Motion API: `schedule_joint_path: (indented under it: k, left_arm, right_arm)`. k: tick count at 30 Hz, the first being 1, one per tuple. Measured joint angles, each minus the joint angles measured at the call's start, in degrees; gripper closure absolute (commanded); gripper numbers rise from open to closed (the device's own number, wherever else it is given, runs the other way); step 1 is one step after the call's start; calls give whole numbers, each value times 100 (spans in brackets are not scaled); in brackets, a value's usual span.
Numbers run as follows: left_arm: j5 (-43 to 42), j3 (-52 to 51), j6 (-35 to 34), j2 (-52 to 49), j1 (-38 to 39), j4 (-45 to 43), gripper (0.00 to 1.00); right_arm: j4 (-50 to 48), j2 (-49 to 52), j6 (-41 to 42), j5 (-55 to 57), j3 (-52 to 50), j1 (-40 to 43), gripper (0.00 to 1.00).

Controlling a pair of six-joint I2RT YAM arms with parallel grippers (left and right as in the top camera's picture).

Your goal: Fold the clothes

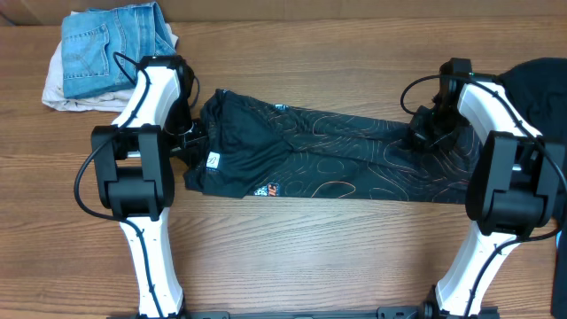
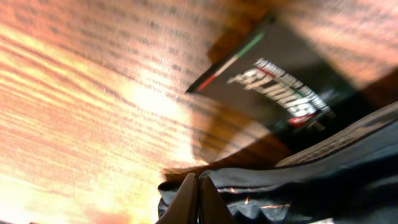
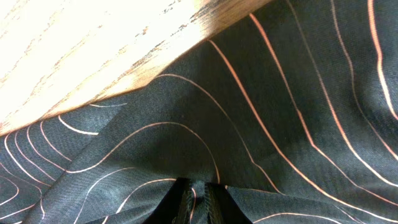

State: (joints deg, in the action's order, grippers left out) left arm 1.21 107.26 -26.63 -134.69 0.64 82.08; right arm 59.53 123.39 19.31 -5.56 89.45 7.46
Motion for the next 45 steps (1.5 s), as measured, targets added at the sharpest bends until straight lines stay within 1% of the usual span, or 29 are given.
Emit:
schedule_joint_path:
  k: [4,6,9,11,13,17,20,23,27,32,38,45]
  left_arm:
    - [-127,-7,94,350,48,-319,96]
    - [-358,-9,282,662,103,-509,94]
    - [-984,2,632,1119,295,-916,94]
    - [-1357,24,769,1261,507,-1117,96]
    - [-1766,37,883,1246,898,-1351,96]
    - [-2096,33,868,1082,1530,-1996,96]
    - [-2122,26,758,992,1987,-2677,95]
    - [-1998,22,560,984,2367,-3167,95]
    - [-1655,22,337,962,2732,-3416,93]
    - [-1443,24,229,680,2837,-3718,94]
    - [-1261,22,149,227,2817,-3644,94]
    - [-1185,24,142,175,2813,-3112,95]
  right_arm:
    - [-13,0,0,2,0,0,88]
    - [-37,0,0,2,0,0,88]
    - [-122,0,0,-17,0,0,88]
    - [-153,0,0,-50,0,0,88]
    - [-155,0,-2,-68,0,0,88]
    - [-151,0,0,-107,0,4,88]
    - [-144,0,0,-105,0,4,88]
    - [-142,0,2,-109,0,4,88]
    - [-122,0,0,-109,0,4,88]
    - [-109,0,0,-109,0,4,88]
    - [-101,0,-2,-109,0,4,88]
    - [-96,0,0,-109,0,4,88]
